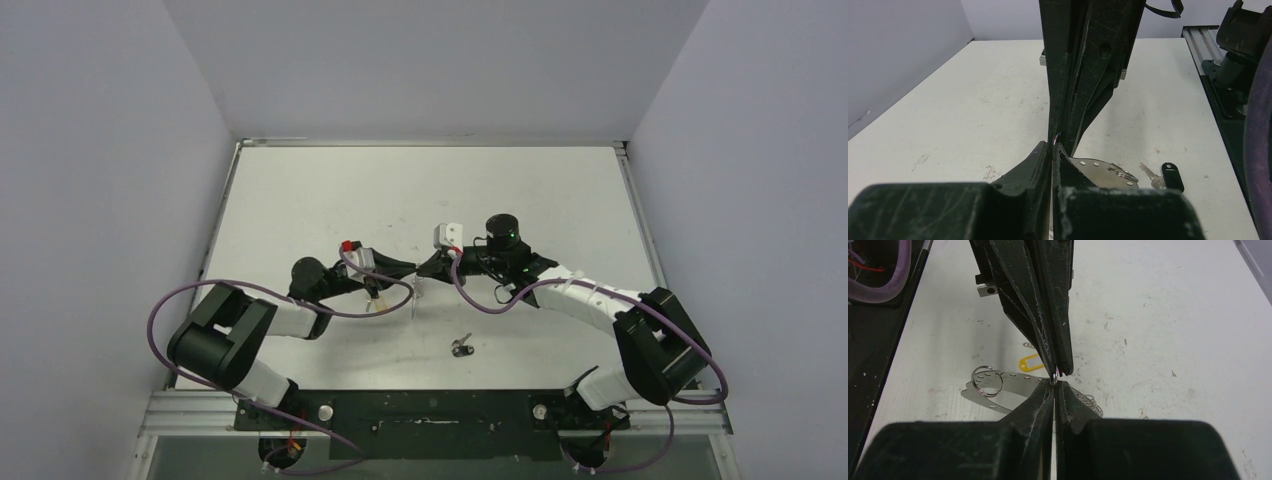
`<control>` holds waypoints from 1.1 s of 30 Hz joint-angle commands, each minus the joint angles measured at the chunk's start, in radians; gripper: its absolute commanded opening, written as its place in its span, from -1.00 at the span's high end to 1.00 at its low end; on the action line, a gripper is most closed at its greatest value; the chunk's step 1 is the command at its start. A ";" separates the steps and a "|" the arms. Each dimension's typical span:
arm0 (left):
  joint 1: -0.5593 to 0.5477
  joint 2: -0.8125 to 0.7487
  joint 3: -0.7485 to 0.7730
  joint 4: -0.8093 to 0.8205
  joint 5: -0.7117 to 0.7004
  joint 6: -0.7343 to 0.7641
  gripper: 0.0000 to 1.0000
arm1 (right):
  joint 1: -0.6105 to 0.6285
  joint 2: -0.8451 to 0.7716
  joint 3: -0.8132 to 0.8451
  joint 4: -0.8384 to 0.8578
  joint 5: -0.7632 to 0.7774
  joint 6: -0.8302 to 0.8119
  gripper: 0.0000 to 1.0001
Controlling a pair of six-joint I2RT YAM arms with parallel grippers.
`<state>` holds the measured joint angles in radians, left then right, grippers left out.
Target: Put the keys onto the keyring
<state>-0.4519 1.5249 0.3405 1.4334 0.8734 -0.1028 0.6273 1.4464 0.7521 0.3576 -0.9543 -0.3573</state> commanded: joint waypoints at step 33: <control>-0.005 -0.826 -0.006 -0.955 -0.452 0.478 1.00 | -0.097 -0.183 0.095 -0.330 0.650 0.666 -1.00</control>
<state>-0.4522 0.8024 0.2882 0.7074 0.5316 0.3279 0.5667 1.2137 0.7731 0.1928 -0.3744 0.1448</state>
